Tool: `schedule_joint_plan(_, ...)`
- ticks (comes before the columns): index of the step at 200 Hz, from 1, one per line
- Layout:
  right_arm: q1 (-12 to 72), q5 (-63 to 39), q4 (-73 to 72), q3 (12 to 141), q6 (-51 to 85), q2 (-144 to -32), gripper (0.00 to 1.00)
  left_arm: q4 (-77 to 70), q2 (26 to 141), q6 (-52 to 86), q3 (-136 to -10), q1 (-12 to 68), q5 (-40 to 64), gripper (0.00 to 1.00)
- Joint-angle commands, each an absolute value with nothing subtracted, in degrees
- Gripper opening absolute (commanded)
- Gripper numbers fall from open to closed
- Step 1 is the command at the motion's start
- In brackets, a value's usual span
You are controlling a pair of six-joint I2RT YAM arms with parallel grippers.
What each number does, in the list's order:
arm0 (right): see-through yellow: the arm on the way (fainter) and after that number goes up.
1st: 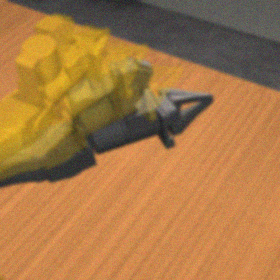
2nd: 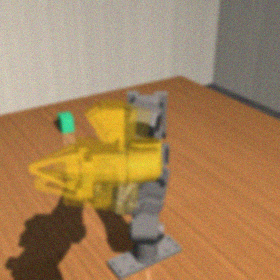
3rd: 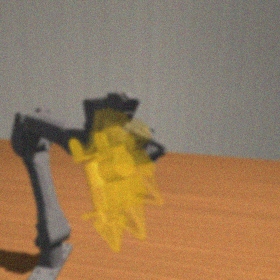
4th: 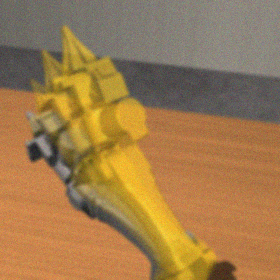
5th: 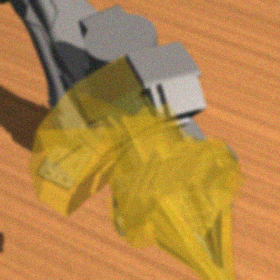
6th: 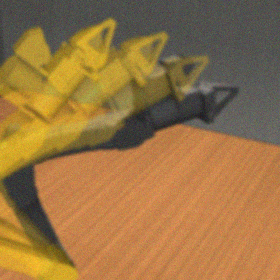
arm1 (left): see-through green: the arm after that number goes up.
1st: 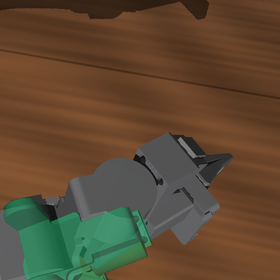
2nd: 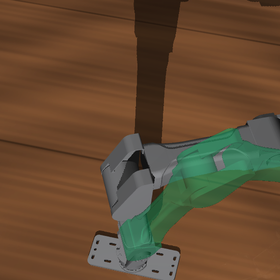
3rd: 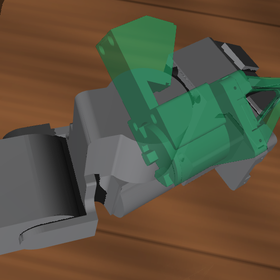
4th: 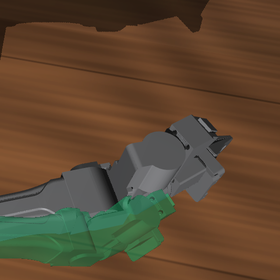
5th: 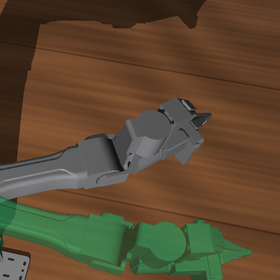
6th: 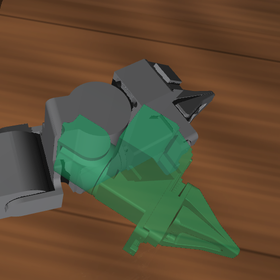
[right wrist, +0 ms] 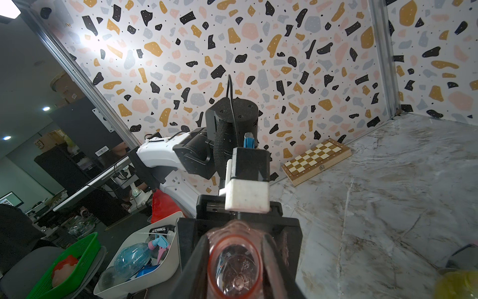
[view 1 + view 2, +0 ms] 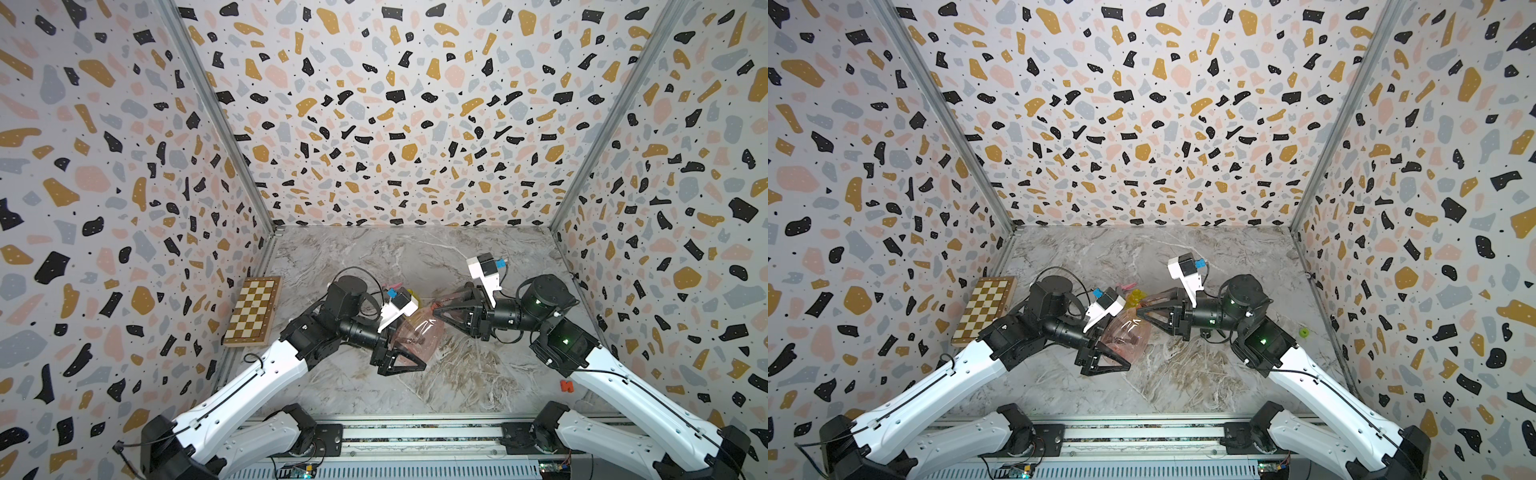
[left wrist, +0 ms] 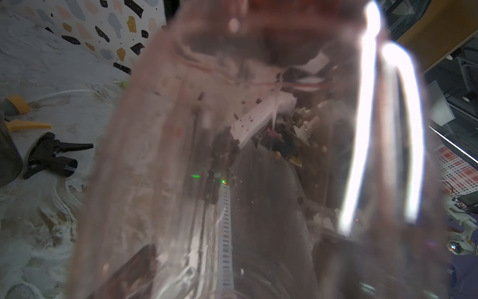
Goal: Attach spray nozzles to spray bottles
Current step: Pick up the spray bottle from the center of the board.
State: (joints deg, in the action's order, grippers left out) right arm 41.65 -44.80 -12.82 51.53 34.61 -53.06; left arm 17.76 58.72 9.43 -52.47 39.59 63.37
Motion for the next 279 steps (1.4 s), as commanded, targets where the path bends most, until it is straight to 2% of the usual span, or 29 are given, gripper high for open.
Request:
schedule_joint_plan(1,41.75,-42.78,-12.86,51.34,34.45,-50.74,0.0,16.99,57.86,8.55,-54.23,39.9,62.63,0.91)
schedule_joint_plan(87,41.8,-40.56,-12.0,49.03,35.69,-48.7,0.0,18.13,57.53,8.31,-55.72,39.89,61.98,0.81)
schedule_joint_plan(101,41.75,-39.74,-11.31,49.38,35.66,-48.54,0.1,18.24,57.39,8.26,-55.81,39.87,61.86,0.79)
schedule_joint_plan(130,41.75,-37.71,-8.87,50.76,34.83,-48.1,0.45,18.71,56.95,8.25,-56.24,39.86,61.04,0.72)
schedule_joint_plan(142,41.7,-36.29,-6.76,52.13,33.61,-47.74,0.56,18.94,56.64,8.05,-56.34,39.86,60.63,0.7)
schedule_joint_plan(171,41.42,-29.37,0.91,56.49,30.45,-45.48,0.68,20.28,55.83,7.54,-56.92,39.9,58.24,0.62)
schedule_joint_plan(213,38.39,-18.26,15.63,59.76,29.61,-42.24,0.72,22.75,53.57,8.13,-58.46,39.85,47.23,0.42)
schedule_joint_plan(234,35.4,-15.04,23.86,57.71,30.22,-43.17,0.75,23.94,52.91,11.08,-59.69,39.86,39.57,0.21)
schedule_joint_plan(258,30.62,-14.65,31.42,53.07,30.75,-44.73,0.74,25.21,52.15,15.06,-60.63,39.89,31.5,0.04)
schedule_joint_plan(279,27.73,-13.38,34.94,48.05,31.37,-45.63,0.73,26.84,51.09,16.23,-61.02,39.88,26.74,0.0)
